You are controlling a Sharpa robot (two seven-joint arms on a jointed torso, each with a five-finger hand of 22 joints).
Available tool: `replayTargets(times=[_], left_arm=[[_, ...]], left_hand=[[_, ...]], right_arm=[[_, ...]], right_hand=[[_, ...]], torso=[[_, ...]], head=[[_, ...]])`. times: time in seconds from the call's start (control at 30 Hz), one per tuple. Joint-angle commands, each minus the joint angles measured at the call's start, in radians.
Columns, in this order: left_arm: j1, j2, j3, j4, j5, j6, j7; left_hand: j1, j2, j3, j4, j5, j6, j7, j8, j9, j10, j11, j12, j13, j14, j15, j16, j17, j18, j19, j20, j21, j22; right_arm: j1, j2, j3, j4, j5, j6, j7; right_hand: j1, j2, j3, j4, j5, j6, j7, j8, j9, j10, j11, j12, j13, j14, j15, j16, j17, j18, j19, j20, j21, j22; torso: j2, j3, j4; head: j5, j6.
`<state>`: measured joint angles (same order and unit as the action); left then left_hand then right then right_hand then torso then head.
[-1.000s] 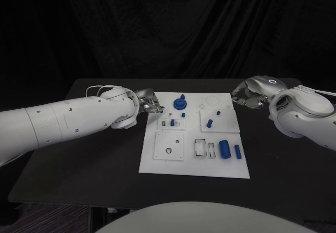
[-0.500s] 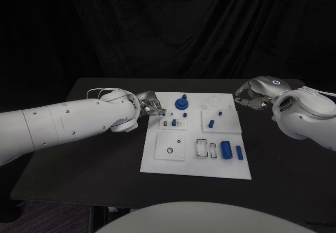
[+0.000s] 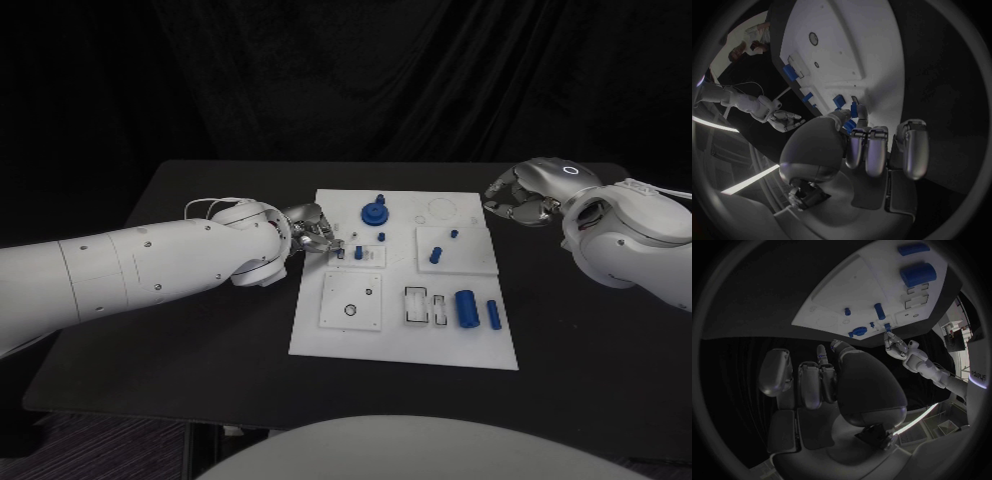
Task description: Assemble the parts on the task board
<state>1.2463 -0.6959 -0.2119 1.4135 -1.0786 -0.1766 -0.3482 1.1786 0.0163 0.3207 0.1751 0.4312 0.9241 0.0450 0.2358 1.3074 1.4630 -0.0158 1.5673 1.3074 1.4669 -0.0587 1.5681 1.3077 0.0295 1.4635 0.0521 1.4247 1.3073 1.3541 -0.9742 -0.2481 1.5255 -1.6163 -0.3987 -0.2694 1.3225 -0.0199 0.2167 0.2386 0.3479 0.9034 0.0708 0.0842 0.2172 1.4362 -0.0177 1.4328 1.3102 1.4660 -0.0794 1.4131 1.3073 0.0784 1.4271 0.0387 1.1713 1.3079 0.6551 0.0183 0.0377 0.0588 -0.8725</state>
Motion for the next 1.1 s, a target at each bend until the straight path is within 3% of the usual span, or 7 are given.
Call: replayTargets(times=[0.03,0.4,0.8,0.83,1.0,1.1], left_arm=[[-0.009,0.001,0.001,0.001,0.010,-0.013,0.015],[-0.019,0.005,0.001,-0.004,0.010,0.000,0.018],[-0.023,0.008,0.001,-0.011,0.010,0.005,0.024],[-0.023,0.008,0.001,-0.011,0.010,0.005,0.025],[-0.024,0.008,0.001,-0.012,0.010,0.005,0.032],[-0.024,0.009,0.001,-0.013,0.010,0.004,0.038]], left_hand=[[-0.013,-0.001,0.007,0.001,-0.005,0.007,0.002,0.002,0.026,0.108,-0.005,0.004,0.263,0.104,-0.007,0.003,0.263,0.010,0.007,-0.005,-0.004,0.211],[-0.013,-0.002,0.008,0.001,-0.006,0.006,0.002,0.002,0.026,0.108,-0.005,0.004,0.263,0.104,-0.007,0.003,0.263,0.011,0.006,-0.005,-0.006,0.210],[-0.019,-0.001,0.014,0.004,-0.016,0.005,0.003,0.001,0.026,0.108,-0.004,0.004,0.263,0.104,-0.006,0.003,0.263,0.012,0.004,-0.004,-0.009,0.209],[-0.022,-0.002,0.017,0.006,-0.026,0.005,0.004,0.002,0.026,0.108,-0.003,0.004,0.263,0.104,-0.005,0.003,0.263,0.012,0.003,-0.004,-0.010,0.208],[-0.064,0.000,0.013,0.037,-0.150,0.004,0.010,0.000,0.025,0.108,0.003,0.004,0.263,0.104,0.000,0.003,0.263,0.013,0.000,0.001,-0.014,0.207],[-0.097,-0.003,-0.012,0.069,-0.197,0.006,0.014,-0.006,0.022,0.108,0.007,0.004,0.263,0.104,0.003,0.003,0.263,0.013,-0.001,0.004,-0.016,0.207]], right_arm=[[-0.002,-0.002,0.001,0.003,-0.003,-0.002,-0.016],[-0.002,0.000,0.001,0.002,-0.003,-0.005,-0.015],[-0.002,0.002,0.001,0.000,-0.003,-0.005,-0.014],[-0.002,0.002,0.001,0.000,-0.003,-0.005,-0.014],[-0.002,0.004,0.001,-0.001,-0.003,-0.004,-0.014],[-0.002,0.004,0.001,-0.002,-0.003,-0.003,-0.014]], right_hand=[[0.003,-0.006,0.007,-0.001,0.005,-0.003,-0.002,-0.005,-0.001,-0.008,0.001,-0.004,0.143,0.054,0.006,-0.005,0.139,0.002,-0.007,0.001,-0.006,0.157],[0.003,-0.007,0.010,-0.002,0.006,-0.003,-0.001,-0.005,-0.002,-0.009,0.001,-0.006,0.141,0.054,0.006,-0.006,0.138,0.002,-0.008,0.001,-0.009,0.156],[0.003,-0.007,0.010,-0.002,0.006,-0.003,-0.001,-0.005,-0.002,-0.009,0.001,-0.006,0.141,0.054,0.006,-0.006,0.138,0.002,-0.008,0.001,-0.009,0.156],[0.003,-0.007,0.010,-0.002,0.006,-0.003,-0.001,-0.005,-0.002,-0.009,0.001,-0.006,0.141,0.054,0.006,-0.006,0.138,0.002,-0.008,0.001,-0.009,0.156],[0.002,-0.008,0.011,-0.003,0.006,-0.003,-0.001,-0.005,-0.002,-0.009,0.001,-0.005,0.142,0.054,0.006,-0.005,0.139,0.002,-0.007,0.001,-0.008,0.157],[0.002,-0.008,0.011,-0.003,0.006,-0.003,-0.001,-0.005,-0.002,-0.009,0.001,-0.005,0.142,0.054,0.006,-0.005,0.139,0.002,-0.007,0.001,-0.008,0.157]], torso=[[0.000,-0.0003,0.0003],[0.000,0.0001,-0.0022],[0.000,-0.0006,-0.0001],[0.000,-0.0006,0.0000],[0.000,-0.0003,0.0001],[0.000,-0.0005,-0.0003]], head=[[-0.002,0.000],[-0.004,0.000],[-0.007,0.000],[-0.007,0.000],[-0.005,0.000],[-0.005,0.000]])
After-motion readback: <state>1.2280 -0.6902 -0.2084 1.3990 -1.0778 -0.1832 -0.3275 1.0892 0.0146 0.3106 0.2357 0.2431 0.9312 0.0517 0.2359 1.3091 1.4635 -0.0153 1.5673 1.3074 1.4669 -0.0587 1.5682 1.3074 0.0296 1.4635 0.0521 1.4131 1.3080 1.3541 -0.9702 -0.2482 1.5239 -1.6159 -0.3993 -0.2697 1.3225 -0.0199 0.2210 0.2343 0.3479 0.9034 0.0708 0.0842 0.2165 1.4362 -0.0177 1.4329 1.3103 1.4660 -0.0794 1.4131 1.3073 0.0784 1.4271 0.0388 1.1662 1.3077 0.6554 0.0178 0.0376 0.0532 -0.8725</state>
